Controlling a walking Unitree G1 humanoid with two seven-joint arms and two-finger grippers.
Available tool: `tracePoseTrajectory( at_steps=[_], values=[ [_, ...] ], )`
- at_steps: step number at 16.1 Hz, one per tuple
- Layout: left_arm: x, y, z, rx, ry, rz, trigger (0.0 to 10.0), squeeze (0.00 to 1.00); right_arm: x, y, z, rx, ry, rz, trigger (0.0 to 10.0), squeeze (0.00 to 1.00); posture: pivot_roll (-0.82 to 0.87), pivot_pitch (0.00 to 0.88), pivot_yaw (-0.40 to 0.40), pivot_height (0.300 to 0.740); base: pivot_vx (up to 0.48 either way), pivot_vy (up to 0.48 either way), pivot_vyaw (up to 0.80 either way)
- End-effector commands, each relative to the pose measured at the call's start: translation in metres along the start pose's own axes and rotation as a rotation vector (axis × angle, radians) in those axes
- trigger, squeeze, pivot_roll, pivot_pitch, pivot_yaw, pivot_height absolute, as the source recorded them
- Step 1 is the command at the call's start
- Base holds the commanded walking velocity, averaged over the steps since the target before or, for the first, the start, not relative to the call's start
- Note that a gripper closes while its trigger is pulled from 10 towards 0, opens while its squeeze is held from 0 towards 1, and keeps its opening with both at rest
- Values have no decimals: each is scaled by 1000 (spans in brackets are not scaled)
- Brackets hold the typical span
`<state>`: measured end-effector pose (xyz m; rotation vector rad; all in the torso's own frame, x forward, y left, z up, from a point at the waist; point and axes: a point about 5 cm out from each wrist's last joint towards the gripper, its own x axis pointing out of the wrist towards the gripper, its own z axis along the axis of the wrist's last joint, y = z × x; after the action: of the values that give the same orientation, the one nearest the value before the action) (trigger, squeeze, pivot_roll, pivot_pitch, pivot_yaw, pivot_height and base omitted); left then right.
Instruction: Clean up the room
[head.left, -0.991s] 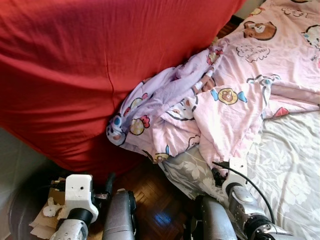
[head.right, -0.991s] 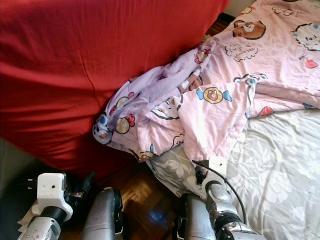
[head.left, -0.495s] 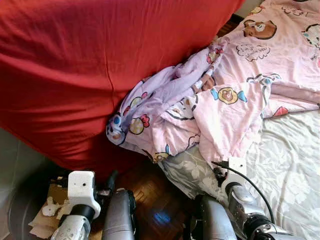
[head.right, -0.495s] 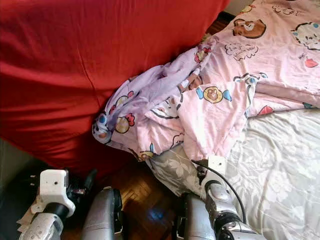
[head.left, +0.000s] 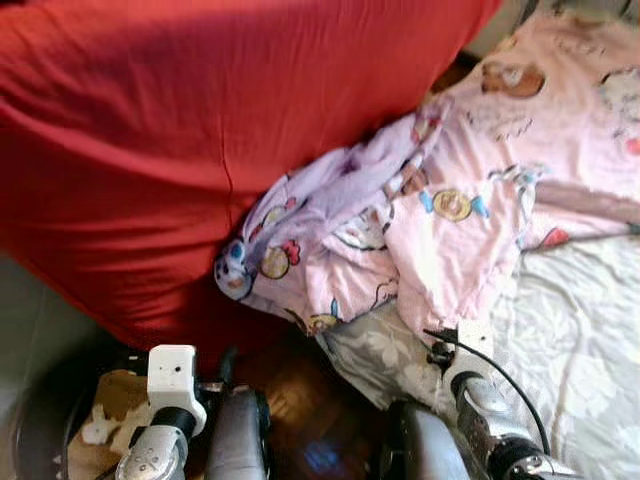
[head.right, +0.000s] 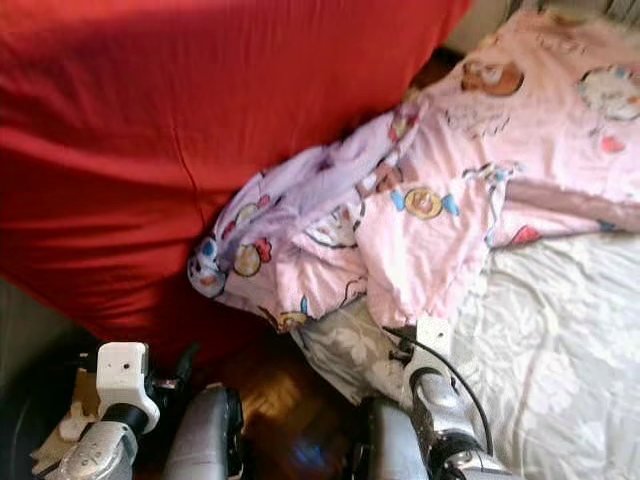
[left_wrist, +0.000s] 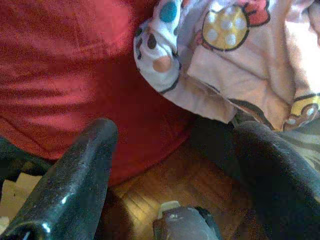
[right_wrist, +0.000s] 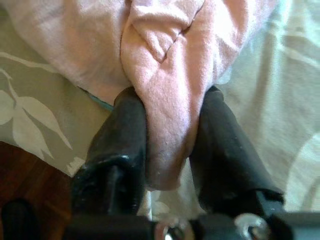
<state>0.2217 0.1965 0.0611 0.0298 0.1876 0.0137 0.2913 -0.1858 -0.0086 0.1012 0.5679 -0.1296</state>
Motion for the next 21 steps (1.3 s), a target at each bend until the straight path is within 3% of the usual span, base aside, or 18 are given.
tracePoseTrajectory(
  at_steps=[1, 6, 7, 10, 15, 21],
  values=[
    [0, 4, -11, 6, 34, 18, 10000, 0, -3, -4, -11, 13, 25, -6, 0, 0, 144, 96, -25, 615, 0, 0, 0],
    [17, 11, -51, -22, 149, 64, 10000, 0, -13, -16, -31, 31, -2, 12, 0, 0, 83, 0, -27, 615, 0, 0, 0],
    [18, 12, -56, -21, 165, 66, 10000, 0, -15, -17, -33, 61, -16, 16, 10000, 0, 73, 0, -23, 615, 0, 0, 0],
    [20, 16, -75, -22, 234, 82, 10000, 0, -19, -17, -36, 128, -66, 10, 10000, 0, 61, 0, -15, 625, 0, 0, 0],
    [12, 25, -101, -36, 348, 125, 10000, 0, -14, -9, -24, 117, -92, 36, 10000, 0, 60, 0, -9, 685, 0, 0, 0],
    [9, 19, -115, -44, 424, 120, 10000, 0, -12, -9, -19, 103, -95, 37, 10000, 0, 57, 0, -11, 740, 0, 0, 0]
  ],
)
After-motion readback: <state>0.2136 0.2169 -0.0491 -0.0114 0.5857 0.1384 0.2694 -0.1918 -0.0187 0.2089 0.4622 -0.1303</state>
